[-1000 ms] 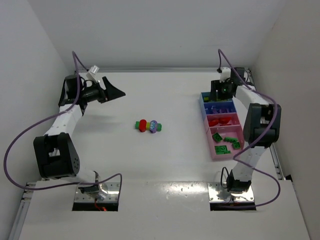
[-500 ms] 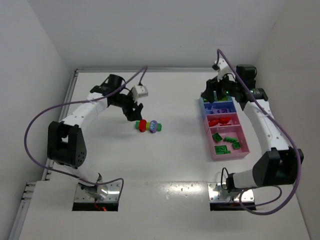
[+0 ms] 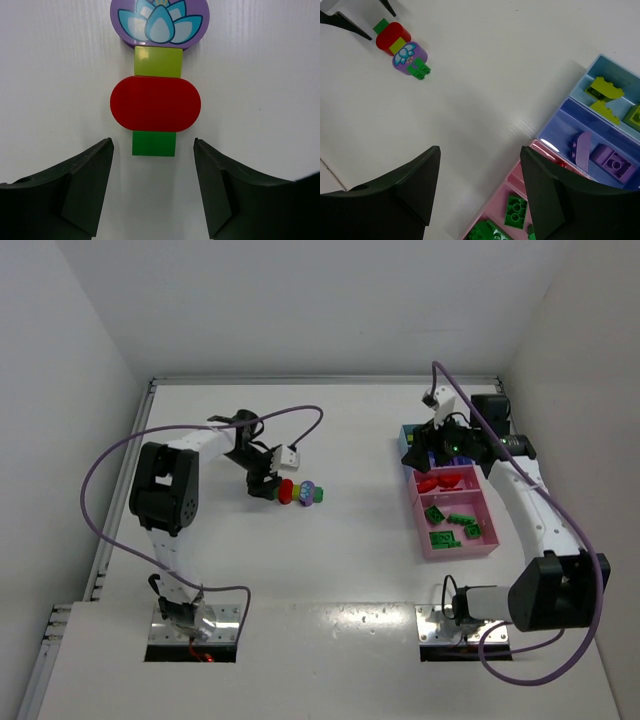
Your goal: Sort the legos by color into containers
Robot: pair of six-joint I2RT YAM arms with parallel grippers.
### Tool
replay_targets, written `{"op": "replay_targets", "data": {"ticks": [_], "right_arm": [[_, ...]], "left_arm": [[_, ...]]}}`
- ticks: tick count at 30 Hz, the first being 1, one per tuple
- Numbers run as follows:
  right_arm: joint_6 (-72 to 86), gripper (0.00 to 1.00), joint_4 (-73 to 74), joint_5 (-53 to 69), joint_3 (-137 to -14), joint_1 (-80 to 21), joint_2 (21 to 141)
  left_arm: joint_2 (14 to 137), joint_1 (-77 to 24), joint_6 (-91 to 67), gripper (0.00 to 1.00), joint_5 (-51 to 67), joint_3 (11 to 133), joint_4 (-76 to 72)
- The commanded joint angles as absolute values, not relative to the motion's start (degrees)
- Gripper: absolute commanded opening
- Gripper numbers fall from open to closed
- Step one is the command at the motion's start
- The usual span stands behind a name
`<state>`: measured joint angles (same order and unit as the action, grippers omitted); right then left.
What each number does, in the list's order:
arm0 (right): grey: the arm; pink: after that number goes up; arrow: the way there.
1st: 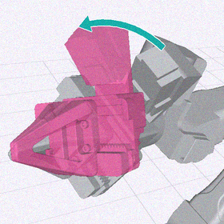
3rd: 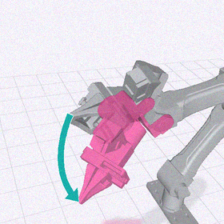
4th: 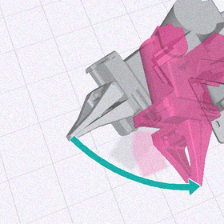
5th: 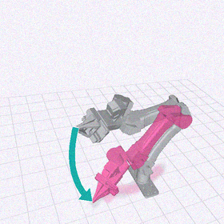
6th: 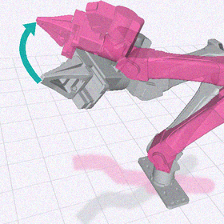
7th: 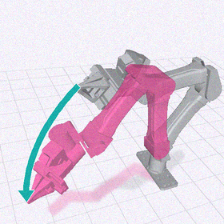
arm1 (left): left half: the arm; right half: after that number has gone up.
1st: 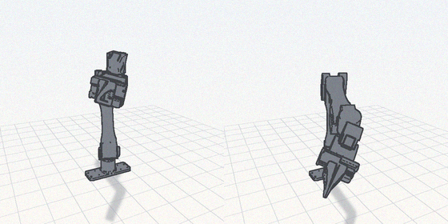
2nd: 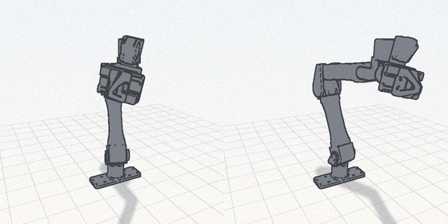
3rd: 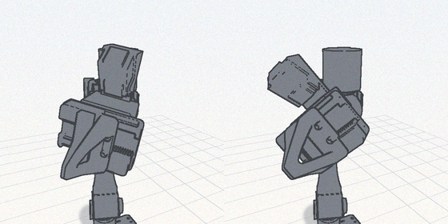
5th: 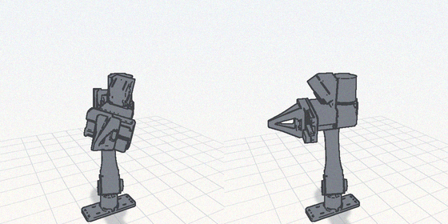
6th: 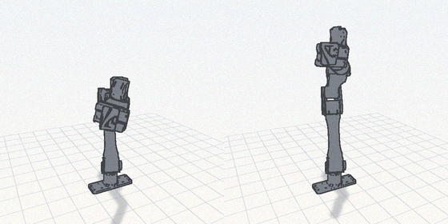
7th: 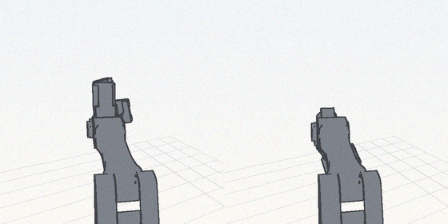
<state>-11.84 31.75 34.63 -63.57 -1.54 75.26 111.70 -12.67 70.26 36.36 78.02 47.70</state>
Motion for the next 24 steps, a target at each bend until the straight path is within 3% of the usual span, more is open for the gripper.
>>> {"op": "replay_targets", "data": {"ticks": [1,7,11,14,17,24], "right_arm": [[-12.66,0.66,31.38,36.21,-63.63,-0.88,73.83],[-13.18,0.66,31.90,36.21,-63.63,-0.88,74.97],[-13.18,0.66,31.90,36.73,-63.63,-0.88,75.49],[-13.18,0.66,31.38,38.91,-63.63,-2.10,76.03],[-11.08,0.69,31.38,43.58,-63.11,-4.47,78.30],[9.56,0.73,20.50,59.47,-62.58,-6.15,88.58]], "left_arm": [[113.72,-13.27,74.53,0.71,39.90,80.16,48.16],[115.49,-14.33,74.53,0.67,39.90,80.77,47.64],[116.02,-14.85,73.48,0.47,39.90,80.24,47.64],[113.39,-16.17,71.81,0.26,39.11,77.00,44.66],[108.03,-16.17,68.22,0.17,41.48,72.70,42.36],[92.92,-17.40,58.48,0.12,49.30,66.97,36.05]]}}
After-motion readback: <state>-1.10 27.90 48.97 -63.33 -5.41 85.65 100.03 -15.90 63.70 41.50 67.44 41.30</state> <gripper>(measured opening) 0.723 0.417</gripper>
